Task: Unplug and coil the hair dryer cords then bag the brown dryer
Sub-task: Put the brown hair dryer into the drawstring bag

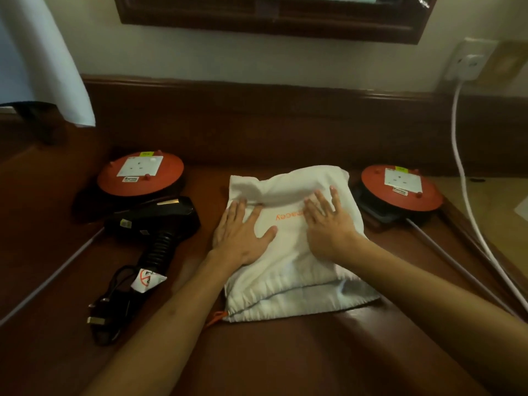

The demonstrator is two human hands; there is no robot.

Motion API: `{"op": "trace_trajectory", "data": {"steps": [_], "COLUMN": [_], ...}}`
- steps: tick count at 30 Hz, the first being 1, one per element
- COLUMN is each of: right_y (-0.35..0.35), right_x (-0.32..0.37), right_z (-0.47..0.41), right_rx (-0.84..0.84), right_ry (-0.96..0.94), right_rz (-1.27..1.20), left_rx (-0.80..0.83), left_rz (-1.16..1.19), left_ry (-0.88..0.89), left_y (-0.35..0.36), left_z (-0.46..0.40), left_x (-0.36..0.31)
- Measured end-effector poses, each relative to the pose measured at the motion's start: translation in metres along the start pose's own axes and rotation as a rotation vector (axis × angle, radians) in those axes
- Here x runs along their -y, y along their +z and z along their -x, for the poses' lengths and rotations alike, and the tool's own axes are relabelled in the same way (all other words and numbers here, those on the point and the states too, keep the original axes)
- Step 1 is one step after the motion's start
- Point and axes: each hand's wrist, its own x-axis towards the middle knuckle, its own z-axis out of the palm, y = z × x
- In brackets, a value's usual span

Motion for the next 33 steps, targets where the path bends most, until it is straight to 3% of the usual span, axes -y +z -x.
{"op": "trace_trajectory", "data": {"steps": [4, 8, 10, 14, 19, 24, 29, 33], "right_y": [0.019, 0.012, 0.008, -0.002, 0.015, 0.029, 0.041, 0.042], "right_x": [-0.003, -0.014, -0.018, -0.004, -0.008, -0.023, -0.017, -0.019], "right_z": [0.017, 0.008, -0.002, -0.016, -0.023, -0.015, 0.0, 0.016], "right_rx": [-0.123, -0.09, -0.136, -0.165, -0.172, -0.12, -0.309, -0.216], "right_ry": [-0.026, 0.056, 0.186, 0.439, 0.3, 0.461, 0.05, 0.148], "right_rz": [-0.105, -0.594, -0.697, -0.721, -0.435, -0.471, -0.312, -0.351], "left_rx": [-0.015, -0.012, -0.007, -0.003, -0.012, -0.001, 0.001, 0.007], "left_rz": [-0.004, -0.005, -0.013, -0.027, -0.043, -0.047, -0.065, -0.049], "left_ry": [-0.001, 0.004, 0.004, 0.002, -0.014, -0.021, -0.036, -0.056], "left_y": [0.0, 0.001, 0.002, 0.002, -0.001, -0.003, -0.004, -0.004], "left_z": [0.0, 0.0, -0.001, 0.0, 0.003, 0.003, 0.004, 0.001], "left_x": [-0.001, 0.0, 0.002, -0.001, 0.005, 0.0, 0.003, 0.001]}}
